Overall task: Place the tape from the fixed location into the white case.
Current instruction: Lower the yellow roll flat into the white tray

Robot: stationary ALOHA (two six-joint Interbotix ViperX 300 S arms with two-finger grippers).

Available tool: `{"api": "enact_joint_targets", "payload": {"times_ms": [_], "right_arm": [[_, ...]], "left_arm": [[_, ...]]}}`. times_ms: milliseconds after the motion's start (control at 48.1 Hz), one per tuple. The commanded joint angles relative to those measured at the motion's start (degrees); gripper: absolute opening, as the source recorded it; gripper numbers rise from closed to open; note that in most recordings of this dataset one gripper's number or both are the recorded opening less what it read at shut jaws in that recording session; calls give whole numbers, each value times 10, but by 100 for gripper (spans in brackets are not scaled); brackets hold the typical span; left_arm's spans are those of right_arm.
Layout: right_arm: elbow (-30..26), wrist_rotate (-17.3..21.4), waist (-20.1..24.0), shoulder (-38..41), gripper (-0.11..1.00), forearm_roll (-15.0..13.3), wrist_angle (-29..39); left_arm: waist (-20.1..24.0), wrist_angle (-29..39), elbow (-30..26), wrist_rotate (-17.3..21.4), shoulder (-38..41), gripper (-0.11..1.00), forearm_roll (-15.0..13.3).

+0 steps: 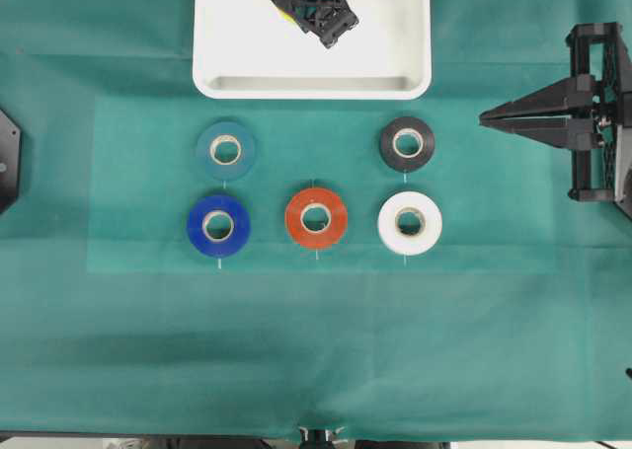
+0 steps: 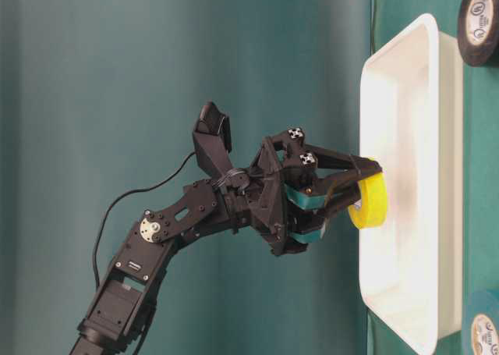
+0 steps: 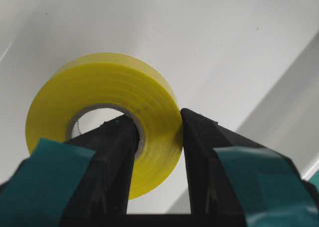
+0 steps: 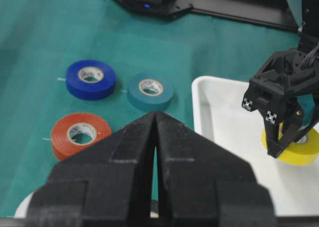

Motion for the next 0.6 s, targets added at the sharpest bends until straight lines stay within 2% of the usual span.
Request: {"api": "enact_joint_targets", "payload": {"times_ms": [0, 332, 582], "right_arm": [[-9, -1, -1, 1, 0, -1, -7], [-8, -1, -1, 2, 0, -1, -7], [-8, -1, -1, 2, 0, -2, -5]], "left_arm": [[1, -4, -5, 1, -13, 24, -2], [0, 10, -6, 2, 14, 24, -4], [0, 12, -10, 19, 15, 24, -6]]}}
